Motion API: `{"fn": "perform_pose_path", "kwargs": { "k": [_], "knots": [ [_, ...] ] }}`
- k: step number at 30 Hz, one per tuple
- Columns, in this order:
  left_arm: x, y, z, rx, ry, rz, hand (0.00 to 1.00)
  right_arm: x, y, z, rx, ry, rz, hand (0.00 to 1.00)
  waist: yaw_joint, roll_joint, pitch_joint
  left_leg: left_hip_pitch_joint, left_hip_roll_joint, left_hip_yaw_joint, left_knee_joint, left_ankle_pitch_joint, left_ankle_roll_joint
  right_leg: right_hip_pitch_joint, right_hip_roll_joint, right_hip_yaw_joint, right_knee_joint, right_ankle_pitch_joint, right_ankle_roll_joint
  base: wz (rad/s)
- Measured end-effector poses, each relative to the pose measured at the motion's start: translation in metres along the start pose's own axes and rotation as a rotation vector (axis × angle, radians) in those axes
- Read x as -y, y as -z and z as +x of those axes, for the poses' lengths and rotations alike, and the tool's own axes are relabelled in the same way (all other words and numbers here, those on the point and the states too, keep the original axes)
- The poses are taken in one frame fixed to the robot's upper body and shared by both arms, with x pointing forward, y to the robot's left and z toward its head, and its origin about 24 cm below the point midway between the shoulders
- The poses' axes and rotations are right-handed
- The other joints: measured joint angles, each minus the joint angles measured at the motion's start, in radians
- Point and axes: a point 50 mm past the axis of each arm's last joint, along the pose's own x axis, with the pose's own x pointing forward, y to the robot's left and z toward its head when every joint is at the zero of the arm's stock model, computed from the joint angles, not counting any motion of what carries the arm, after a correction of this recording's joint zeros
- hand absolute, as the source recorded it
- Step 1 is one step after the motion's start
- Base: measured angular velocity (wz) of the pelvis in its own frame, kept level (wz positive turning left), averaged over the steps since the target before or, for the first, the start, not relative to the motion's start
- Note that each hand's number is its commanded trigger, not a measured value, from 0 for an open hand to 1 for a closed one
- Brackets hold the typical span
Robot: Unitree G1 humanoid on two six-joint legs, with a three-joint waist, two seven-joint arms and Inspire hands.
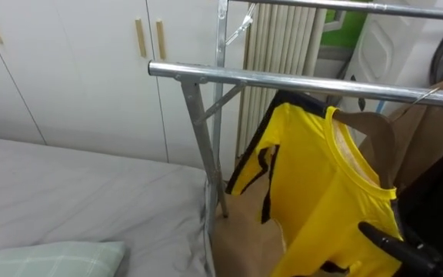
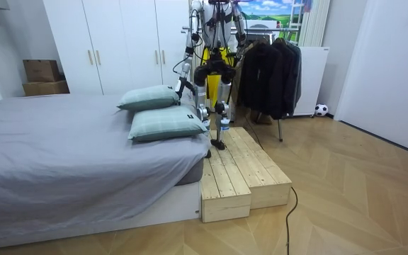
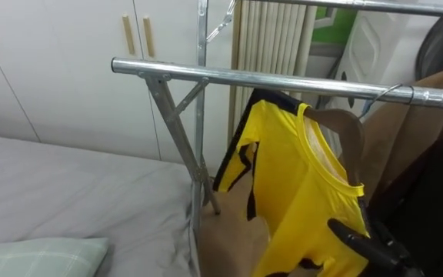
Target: Hang clothes
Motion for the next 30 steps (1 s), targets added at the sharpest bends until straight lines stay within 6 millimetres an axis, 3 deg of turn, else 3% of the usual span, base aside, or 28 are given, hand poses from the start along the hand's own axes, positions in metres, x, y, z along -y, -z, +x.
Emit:
{"fn": "perform_pose_path", "kwargs": {
  "k": [7,15,21,30],
  "knots": [
    [-0.003,0.0,0.0,0.003,-0.006,0.004,0.0,0.001,0.002,0.0,-0.026,0.011,-0.214,0.0,-0.003,-0.008,-0.0012,-0.007,-0.001,-0.002,0.001,0.0,0.0,-0.015,0.002,0.003,0.016,-0.007,-0.001,-0.01],
    [-0.003,0.0,0.0,0.003,-0.005,0.0,0.0,0.014,0.022,-0.009,-0.113,0.046,-0.47,0.0,-0.003,-0.008,-0.0017,-0.008,0.0,0.005,0.002,0.0,0.0,-0.014,0.003,0.009,0.014,-0.01,0.001,-0.01],
    [-0.003,0.001,0.0,-0.001,-0.008,-0.002,0.0,0.039,0.048,-0.028,-0.173,0.09,-0.527,0.0,-0.012,-0.005,0.0,-0.002,0.001,0.015,0.001,0.0,0.0,-0.011,0.004,0.012,0.013,-0.006,-0.003,-0.03],
    [-0.001,0.005,0.0,-0.017,-0.023,0.001,0.0,0.046,0.078,-0.042,-0.225,0.125,-0.493,0.0,-0.046,0.005,0.006,-0.01,0.002,0.004,0.004,0.0,0.0,-0.015,0.006,0.016,0.011,-0.008,0.006,0.0]
  ]
}}
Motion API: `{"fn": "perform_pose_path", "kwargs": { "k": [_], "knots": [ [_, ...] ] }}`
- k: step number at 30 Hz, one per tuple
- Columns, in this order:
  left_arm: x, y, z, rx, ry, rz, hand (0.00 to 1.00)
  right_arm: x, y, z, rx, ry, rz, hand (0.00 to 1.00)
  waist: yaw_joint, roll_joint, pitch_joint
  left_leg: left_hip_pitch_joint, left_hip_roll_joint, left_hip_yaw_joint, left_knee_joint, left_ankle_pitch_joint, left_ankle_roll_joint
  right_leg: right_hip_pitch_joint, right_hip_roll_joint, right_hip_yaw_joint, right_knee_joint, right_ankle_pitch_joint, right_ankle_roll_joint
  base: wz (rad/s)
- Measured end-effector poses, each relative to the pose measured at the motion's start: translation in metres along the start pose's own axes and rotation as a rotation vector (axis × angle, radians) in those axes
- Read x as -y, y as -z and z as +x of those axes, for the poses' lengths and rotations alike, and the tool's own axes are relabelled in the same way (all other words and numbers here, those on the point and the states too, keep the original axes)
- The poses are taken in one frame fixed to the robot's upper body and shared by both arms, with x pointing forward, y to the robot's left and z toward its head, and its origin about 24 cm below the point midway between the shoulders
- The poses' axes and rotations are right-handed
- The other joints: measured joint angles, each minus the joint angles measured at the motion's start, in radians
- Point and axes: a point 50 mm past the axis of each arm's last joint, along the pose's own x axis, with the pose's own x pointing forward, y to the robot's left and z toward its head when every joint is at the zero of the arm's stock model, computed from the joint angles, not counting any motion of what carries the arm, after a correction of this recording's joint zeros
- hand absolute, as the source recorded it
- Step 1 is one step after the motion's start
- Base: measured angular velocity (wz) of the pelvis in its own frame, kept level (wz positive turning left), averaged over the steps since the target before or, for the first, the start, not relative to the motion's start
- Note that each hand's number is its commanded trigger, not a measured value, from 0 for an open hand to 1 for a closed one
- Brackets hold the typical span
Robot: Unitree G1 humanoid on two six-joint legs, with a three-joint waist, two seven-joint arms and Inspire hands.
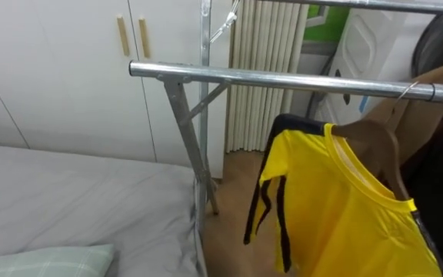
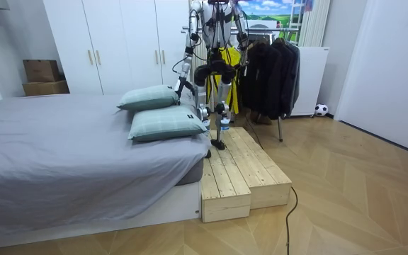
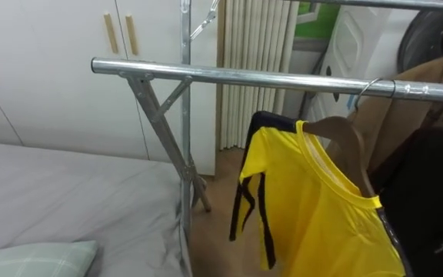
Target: Hang clothes
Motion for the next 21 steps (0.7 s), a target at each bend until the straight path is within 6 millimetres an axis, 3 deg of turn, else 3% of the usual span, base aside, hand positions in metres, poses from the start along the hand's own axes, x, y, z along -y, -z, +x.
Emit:
{"fn": "perform_pose_path", "kwargs": {
  "k": [4,14,21],
  "knots": [
    [0.003,0.001,0.0,-0.003,0.007,-0.003,0.0,-0.003,0.007,-0.002,-0.008,-0.006,-0.032,0.0,-0.012,0.009,-0.0003,-0.007,0.0,0.005,0.0,0.0,0.0,-0.007,0.0,0.001,-0.002,0.008,-0.002,0.0],
    [0.008,-0.002,-0.001,0.001,0.027,0.01,0.0,0.007,0.066,-0.018,-0.24,0.035,-0.136,0.0,-0.015,0.026,-0.0053,-0.014,0.0,0.017,-0.002,0.0,0.0,-0.017,0.0,0.003,0.002,0.012,-0.002,0.0],
    [0.01,-0.005,-0.001,0.009,0.032,0.019,0.0,0.004,0.087,-0.025,-0.314,0.049,-0.11,0.0,-0.019,0.034,-0.0033,-0.024,-0.001,0.002,-0.004,0.0,0.001,-0.031,0.004,0.016,0.002,0.02,0.013,-0.06]
  ]
}}
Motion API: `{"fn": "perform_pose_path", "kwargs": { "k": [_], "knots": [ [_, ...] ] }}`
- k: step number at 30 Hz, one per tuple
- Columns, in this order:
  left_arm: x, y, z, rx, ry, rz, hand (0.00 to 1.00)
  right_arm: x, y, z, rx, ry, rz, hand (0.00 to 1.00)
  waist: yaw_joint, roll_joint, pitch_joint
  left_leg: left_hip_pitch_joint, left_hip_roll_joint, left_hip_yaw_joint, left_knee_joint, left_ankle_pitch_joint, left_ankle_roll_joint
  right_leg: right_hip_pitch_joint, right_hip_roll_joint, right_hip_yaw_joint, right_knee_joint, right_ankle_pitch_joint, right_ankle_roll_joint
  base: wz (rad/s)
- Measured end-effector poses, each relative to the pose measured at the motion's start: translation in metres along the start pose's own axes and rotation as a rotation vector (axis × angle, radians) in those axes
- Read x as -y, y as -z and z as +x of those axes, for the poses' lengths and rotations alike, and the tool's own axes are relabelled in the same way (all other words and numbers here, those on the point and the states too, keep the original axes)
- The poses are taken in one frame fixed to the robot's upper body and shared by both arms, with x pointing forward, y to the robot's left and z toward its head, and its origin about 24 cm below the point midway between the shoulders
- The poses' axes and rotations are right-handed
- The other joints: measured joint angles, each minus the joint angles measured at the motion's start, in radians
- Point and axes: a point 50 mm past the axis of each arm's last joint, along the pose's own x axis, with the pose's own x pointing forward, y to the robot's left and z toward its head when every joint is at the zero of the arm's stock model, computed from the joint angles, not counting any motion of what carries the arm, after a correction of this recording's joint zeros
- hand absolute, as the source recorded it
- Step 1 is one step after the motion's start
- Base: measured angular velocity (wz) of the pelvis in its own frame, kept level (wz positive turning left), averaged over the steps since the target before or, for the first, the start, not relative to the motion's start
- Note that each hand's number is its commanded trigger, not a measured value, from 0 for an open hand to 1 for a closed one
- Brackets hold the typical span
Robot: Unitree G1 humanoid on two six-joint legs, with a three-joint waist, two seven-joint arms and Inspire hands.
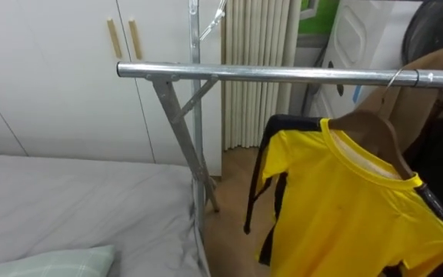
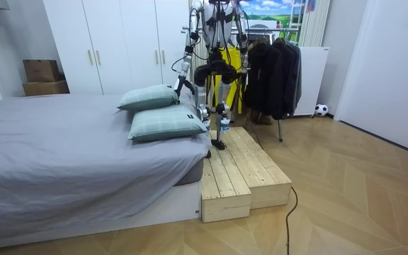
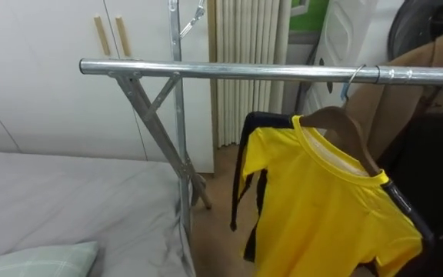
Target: Hang clothes
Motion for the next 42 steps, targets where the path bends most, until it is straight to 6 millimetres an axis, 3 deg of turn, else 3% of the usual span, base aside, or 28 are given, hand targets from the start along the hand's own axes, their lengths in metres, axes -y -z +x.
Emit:
{"fn": "perform_pose_path", "kwargs": {
  "k": [5,17,22,30,33,42],
  "knots": [
    [0.0,-0.005,0.0,0.011,0.002,-0.001,0.0,0.0,0.009,-0.002,-0.025,0.012,0.012,0.0,-0.002,0.004,0.0026,-0.012,0.001,0.005,-0.022,-0.003,0.002,-0.016,0.002,0.0,0.0,0.01,0.007,0.0],
    [0.006,-0.003,0.0,-0.015,0.061,0.003,0.0,0.008,0.031,-0.007,-0.117,0.038,0.026,0.0,-0.019,0.024,0.0003,-0.017,0.001,0.009,-0.021,-0.003,0.003,-0.029,0.005,0.004,0.0,0.016,0.0,-0.01],
    [0.007,-0.002,0.0,-0.027,0.085,0.003,0.0,0.007,0.036,-0.007,-0.159,0.026,-0.042,0.0,-0.023,0.021,-0.0005,-0.016,-0.002,0.01,-0.018,-0.003,0.003,-0.026,0.003,0.007,0.003,0.015,-0.001,0.0],
    [0.008,0.001,0.0,-0.067,0.127,0.009,0.0,0.012,0.05,-0.011,-0.281,0.049,-0.235,0.0,-0.02,0.014,-0.0016,0.011,-0.006,0.02,-0.016,-0.005,0.008,-0.009,0.002,0.013,0.013,0.004,0.016,-0.02],
    [0.008,0.002,0.0,-0.085,0.131,0.012,0.0,0.011,0.045,-0.009,-0.284,0.059,-0.265,0.0,-0.02,0.016,-0.0009,0.014,-0.002,0.037,-0.022,-0.015,0.012,-0.008,0.004,0.012,0.02,0.006,0.015,-0.17],
    [0.008,0.001,-0.001,-0.089,0.134,0.061,0.0,0.01,0.044,-0.008,-0.309,0.068,-0.353,0.0,-0.016,0.015,-0.003,0.016,-0.006,0.025,-0.012,-0.013,0.01,-0.008,0.007,0.025,0.034,0.002,0.008,0.02]
  ]
}}
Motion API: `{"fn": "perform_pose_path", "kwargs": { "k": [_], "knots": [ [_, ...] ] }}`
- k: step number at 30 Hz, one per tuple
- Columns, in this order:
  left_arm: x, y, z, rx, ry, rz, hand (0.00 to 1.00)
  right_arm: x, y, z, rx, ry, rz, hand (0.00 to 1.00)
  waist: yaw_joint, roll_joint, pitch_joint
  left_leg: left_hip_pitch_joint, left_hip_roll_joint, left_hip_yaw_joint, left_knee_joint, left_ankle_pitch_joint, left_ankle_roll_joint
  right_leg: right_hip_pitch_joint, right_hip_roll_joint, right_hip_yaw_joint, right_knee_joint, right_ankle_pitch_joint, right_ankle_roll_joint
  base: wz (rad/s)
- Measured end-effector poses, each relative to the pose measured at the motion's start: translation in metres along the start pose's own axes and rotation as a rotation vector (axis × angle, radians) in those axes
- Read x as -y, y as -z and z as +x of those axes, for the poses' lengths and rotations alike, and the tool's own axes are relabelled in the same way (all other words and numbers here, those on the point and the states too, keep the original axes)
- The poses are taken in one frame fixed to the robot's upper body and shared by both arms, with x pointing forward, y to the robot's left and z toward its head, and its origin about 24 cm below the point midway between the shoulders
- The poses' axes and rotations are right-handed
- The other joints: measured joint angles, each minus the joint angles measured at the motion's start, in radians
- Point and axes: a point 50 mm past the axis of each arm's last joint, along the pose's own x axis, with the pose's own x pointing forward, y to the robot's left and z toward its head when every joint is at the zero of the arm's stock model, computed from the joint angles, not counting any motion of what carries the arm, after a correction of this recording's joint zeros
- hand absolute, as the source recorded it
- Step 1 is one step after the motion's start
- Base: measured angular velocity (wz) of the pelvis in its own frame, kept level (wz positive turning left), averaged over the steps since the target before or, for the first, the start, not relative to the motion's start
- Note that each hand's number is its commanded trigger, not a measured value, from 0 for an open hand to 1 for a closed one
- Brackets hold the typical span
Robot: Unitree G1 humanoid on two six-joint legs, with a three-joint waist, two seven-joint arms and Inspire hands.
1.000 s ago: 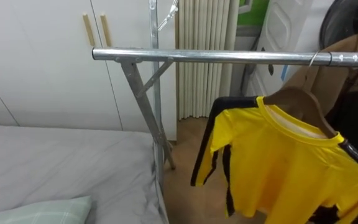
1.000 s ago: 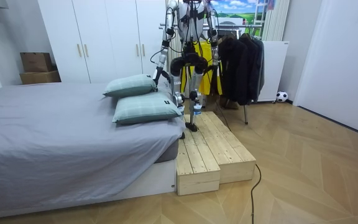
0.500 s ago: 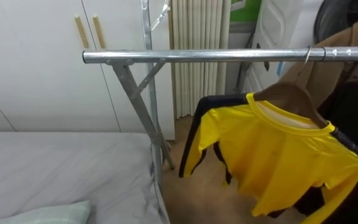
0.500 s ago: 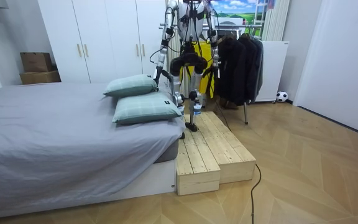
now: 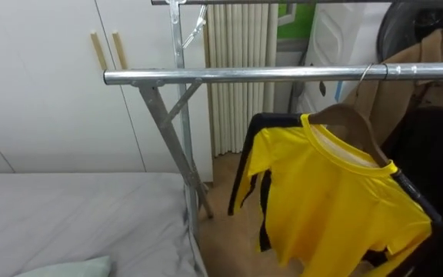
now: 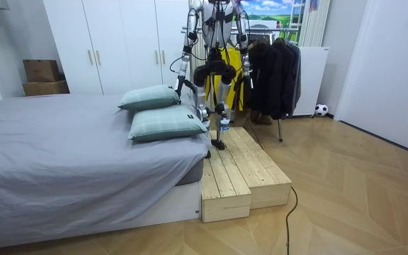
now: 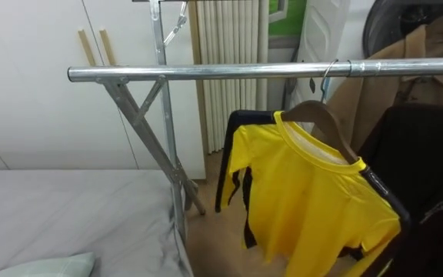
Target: Hang clothes
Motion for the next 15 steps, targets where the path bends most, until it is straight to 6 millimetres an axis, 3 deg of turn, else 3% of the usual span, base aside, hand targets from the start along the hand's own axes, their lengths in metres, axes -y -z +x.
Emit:
{"fn": "perform_pose_path", "kwargs": {
  "k": [15],
  "knots": [
    [0.0005,-0.0028,-0.0003,0.004,-0.024,0.025,0.0,-0.0036,-0.0038,0.0008,-0.017,-0.016,-0.004,0.0,-0.002,-0.001,0.0019,-0.001,0.001,-0.016,-0.002,-0.001,0.001,-0.003,-0.002,-0.015,0.0,-0.006,-0.006,0.02]
  ]
}}
